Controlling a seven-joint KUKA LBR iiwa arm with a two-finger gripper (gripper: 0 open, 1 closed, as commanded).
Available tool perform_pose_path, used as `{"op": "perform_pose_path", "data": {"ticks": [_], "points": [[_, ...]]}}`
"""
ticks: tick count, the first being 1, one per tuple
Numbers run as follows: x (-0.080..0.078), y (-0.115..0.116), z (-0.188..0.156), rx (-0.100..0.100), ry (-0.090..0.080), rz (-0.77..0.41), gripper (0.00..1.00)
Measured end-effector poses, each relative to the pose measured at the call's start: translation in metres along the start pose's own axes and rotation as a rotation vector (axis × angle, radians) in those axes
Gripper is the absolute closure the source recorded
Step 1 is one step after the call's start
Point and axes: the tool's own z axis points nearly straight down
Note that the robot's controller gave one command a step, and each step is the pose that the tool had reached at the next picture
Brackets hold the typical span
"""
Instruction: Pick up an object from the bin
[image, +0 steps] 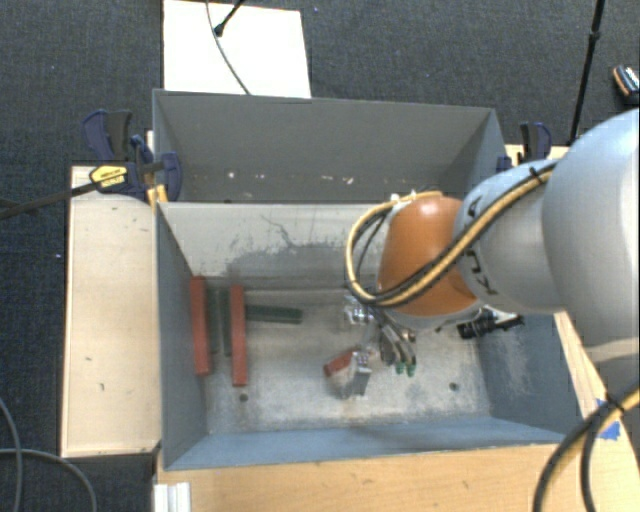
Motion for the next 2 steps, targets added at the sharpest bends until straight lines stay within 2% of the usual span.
{"op": "perform_pose_path", "data": {"ticks": [1,2], "points": [[0.0002,-0.0009,-0.0001,0.001,0.001,0.0,1.0],[-0.0007,-0.0008,-0.004,0.001,-0.001,-0.001,1.0]]}}
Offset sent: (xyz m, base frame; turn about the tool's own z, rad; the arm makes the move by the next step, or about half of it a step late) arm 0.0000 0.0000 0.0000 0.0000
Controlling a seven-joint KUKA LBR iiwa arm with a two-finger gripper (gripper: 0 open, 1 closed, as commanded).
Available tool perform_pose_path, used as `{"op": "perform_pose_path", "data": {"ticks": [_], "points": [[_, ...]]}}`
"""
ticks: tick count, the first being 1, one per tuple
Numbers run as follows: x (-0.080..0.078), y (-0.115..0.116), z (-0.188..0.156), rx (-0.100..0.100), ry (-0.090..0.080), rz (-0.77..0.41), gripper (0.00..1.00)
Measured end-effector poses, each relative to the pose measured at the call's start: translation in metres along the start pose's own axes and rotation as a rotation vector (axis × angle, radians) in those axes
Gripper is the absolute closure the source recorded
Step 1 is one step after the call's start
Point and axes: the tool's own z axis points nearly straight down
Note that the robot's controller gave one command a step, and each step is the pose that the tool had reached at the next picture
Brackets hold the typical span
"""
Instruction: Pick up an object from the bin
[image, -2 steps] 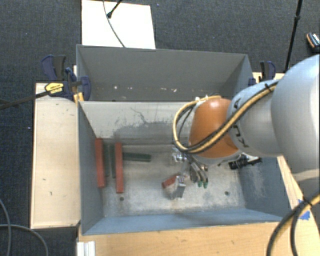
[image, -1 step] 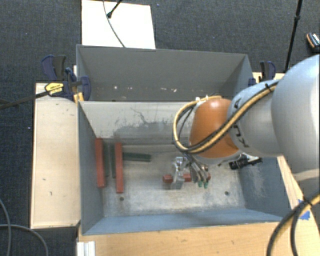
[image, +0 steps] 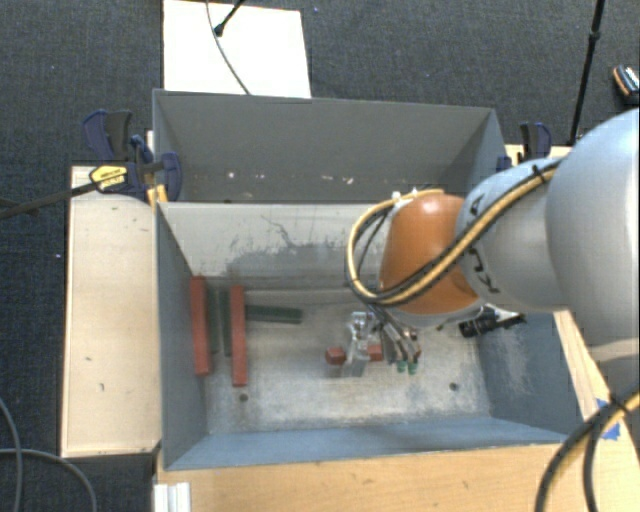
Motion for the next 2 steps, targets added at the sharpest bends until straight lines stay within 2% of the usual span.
{"op": "perform_pose_path", "data": {"ticks": [2], "points": [[-0.005,0.001,-0.11,-0.001,-0.001,-0.005,1.0]]}}
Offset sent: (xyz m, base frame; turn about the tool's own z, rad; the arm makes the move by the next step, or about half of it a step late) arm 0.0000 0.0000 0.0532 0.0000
